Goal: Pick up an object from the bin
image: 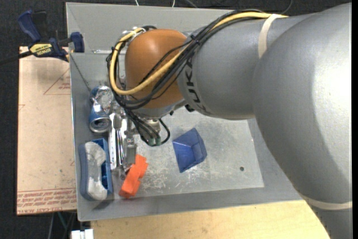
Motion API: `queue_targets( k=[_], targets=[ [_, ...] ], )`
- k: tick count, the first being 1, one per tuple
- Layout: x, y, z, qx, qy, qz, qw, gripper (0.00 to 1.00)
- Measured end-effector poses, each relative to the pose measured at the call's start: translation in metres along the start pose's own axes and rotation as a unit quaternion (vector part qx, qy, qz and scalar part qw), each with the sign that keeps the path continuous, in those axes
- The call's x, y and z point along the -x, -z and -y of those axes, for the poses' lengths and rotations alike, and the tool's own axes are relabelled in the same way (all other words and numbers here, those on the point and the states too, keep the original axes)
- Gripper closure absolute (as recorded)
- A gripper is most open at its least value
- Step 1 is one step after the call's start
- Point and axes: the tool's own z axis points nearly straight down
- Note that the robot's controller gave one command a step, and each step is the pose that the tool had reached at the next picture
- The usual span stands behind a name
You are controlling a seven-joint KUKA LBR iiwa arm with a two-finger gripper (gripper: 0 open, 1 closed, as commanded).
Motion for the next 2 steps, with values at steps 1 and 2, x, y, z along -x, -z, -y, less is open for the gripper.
queue_targets(
  k=[1, 2],
  targets=[
    [0.04, 0.026, -0.002, 0.002, 0.052, 0.0083, 0.9986, 0.0],
    [0.001, -0.035, 0.001, 0.0, 0.127, -0.0068, 0.9918, 0.0]
  ],
)
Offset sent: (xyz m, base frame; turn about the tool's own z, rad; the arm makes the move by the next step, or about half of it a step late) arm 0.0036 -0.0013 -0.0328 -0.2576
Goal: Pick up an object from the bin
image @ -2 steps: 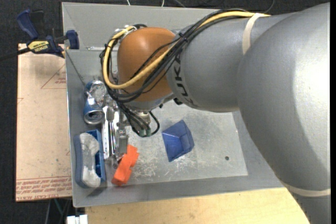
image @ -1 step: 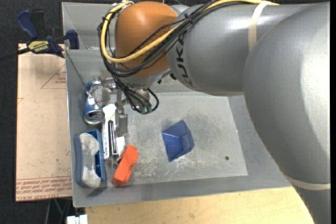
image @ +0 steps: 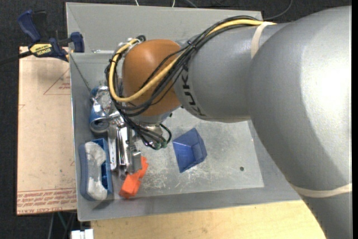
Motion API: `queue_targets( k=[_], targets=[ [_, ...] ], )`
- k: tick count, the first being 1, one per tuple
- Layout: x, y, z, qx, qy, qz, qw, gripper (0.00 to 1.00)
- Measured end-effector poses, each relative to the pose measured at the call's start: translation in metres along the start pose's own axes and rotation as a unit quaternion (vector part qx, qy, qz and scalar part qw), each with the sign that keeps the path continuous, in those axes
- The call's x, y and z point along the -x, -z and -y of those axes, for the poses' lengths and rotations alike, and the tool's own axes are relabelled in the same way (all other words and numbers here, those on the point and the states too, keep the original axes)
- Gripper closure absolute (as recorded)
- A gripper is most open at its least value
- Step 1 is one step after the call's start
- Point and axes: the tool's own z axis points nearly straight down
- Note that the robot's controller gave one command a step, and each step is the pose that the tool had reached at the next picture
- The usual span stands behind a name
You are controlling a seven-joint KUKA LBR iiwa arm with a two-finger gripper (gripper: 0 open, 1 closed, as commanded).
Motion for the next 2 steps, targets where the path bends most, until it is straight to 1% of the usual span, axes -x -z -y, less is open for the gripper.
queue_targets(
  k=[1, 2],
  targets=[
    [0.001, 0.031, -0.002, 0.0, -0.008, 0.0014, 1.0, 0.0],
    [0.012, 0.03, 0.005, 0.0, 0.005, 0.0036, 1.0, 0.0]
  ],
)
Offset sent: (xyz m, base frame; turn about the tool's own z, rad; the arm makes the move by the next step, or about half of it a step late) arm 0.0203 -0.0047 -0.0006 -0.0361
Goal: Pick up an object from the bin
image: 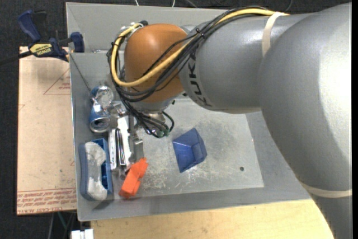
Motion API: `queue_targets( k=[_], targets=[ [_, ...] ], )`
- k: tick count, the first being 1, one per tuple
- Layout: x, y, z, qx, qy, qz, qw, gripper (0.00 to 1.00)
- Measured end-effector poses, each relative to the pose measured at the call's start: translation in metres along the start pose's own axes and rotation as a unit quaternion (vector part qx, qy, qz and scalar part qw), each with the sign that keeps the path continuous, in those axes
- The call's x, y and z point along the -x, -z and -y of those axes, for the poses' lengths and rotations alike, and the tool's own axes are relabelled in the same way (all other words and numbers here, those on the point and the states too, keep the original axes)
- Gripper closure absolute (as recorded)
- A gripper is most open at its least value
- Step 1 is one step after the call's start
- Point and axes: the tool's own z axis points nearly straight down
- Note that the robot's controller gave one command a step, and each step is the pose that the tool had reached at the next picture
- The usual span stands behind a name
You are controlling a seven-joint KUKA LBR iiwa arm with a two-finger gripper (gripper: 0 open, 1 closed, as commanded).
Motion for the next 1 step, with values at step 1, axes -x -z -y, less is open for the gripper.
queue_targets(
  k=[1],
  targets=[
    [0.0124, -0.0059, -0.0171, 0.0, 0.081, 0.006, 0.9967, 0.0]
  ],
)
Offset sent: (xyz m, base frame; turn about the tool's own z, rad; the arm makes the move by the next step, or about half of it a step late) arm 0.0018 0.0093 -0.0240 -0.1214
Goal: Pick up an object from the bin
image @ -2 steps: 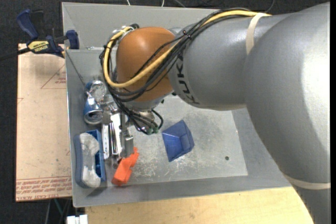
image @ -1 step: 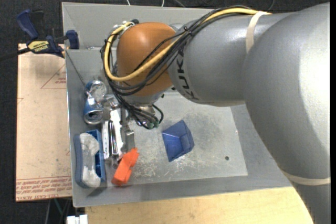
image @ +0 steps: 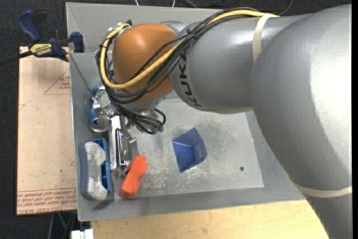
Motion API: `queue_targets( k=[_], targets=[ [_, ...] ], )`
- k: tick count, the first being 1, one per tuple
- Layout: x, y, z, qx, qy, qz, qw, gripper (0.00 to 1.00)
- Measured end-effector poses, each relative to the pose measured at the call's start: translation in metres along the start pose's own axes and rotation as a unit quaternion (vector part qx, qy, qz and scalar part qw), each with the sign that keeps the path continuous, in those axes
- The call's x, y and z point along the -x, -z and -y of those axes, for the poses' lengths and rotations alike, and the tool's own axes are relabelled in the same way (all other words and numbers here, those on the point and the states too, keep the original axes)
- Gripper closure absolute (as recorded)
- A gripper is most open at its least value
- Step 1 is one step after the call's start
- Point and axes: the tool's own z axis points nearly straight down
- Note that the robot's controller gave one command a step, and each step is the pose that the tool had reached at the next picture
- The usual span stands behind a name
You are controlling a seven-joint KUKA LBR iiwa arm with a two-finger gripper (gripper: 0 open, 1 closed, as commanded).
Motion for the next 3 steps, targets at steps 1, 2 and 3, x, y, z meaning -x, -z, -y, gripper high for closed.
queue_targets(
  k=[1, 2, 3],
  targets=[
    [-0.009, -0.019, 0.007, 0.0, -0.021, -0.0063, 0.9998, 0.0],
    [-0.007, -0.004, 0.007, 0.001, -0.02, -0.0092, 0.9998, 0.0],
    [-0.012, -0.053, 0.043, -0.003, 0.116, -0.0068, 0.9932, 0.0]
  ],
)
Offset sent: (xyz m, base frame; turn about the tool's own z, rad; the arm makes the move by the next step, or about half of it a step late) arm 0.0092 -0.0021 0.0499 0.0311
